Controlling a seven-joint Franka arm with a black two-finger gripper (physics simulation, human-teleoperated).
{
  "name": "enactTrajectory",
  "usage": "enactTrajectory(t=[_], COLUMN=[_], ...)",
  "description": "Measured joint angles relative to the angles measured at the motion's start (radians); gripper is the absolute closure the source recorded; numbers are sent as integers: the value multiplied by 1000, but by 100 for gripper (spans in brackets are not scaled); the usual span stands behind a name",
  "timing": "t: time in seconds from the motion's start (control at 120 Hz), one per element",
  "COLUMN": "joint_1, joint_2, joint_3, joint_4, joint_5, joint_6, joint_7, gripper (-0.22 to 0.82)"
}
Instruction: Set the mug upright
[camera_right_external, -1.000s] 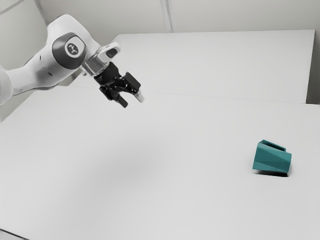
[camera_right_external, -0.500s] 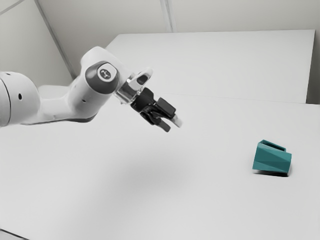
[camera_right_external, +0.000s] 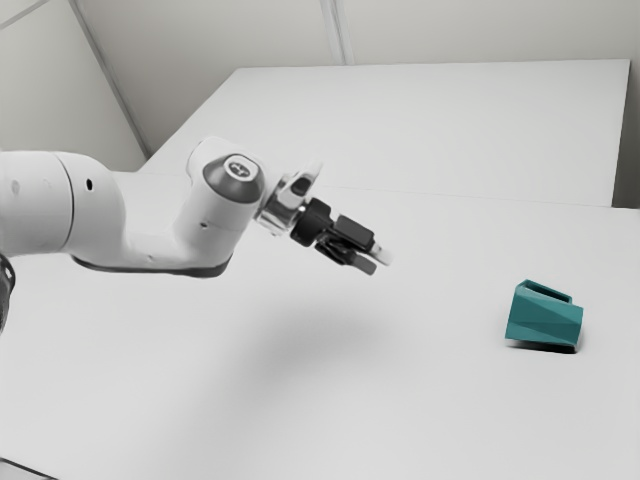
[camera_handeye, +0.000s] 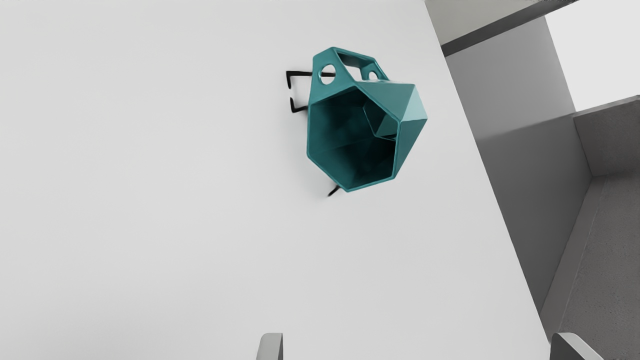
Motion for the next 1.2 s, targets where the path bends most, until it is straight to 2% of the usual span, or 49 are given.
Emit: enactTrajectory(t=[0.517, 1.2], joint_1=[-91, -227], joint_2=[170, 334], joint_3=[3, 11], joint_4=[110, 289], joint_5=[-140, -173], joint_6=[17, 21], joint_7=[242, 364], gripper=[2, 2])
